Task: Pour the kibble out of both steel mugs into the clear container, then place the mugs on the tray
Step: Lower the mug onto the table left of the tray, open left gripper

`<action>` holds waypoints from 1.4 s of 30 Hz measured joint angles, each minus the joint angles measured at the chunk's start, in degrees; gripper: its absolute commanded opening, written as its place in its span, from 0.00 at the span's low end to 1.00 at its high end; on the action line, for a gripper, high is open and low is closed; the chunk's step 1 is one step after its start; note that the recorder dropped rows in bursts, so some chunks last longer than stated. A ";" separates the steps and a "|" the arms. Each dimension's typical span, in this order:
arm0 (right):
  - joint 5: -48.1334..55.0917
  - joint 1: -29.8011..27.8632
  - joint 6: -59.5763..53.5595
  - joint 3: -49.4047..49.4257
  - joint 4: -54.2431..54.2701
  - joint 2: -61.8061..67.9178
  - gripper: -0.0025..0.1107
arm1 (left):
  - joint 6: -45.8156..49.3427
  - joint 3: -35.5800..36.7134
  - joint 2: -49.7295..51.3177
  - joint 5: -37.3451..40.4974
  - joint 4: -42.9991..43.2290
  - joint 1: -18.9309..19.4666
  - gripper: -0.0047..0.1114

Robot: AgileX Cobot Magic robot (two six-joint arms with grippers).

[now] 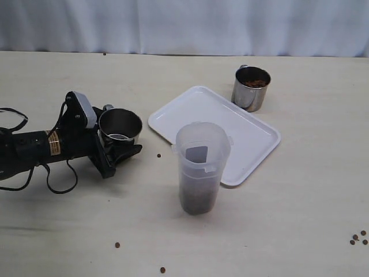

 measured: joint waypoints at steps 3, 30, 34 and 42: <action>0.00 0.00 0.00 0.00 0.00 0.00 0.06 | 0.00 0.00 0.00 0.48 -1.11 0.00 0.68; 0.00 0.00 0.00 0.00 0.00 0.00 0.06 | -11.84 0.00 -12.22 10.95 9.76 0.00 0.77; 0.00 0.00 0.00 0.00 0.00 0.00 0.06 | -17.83 -0.12 -18.61 11.26 14.46 0.00 0.77; 0.00 0.00 0.00 0.00 0.00 0.00 0.06 | -36.48 -0.12 -31.26 4.65 21.44 0.00 0.45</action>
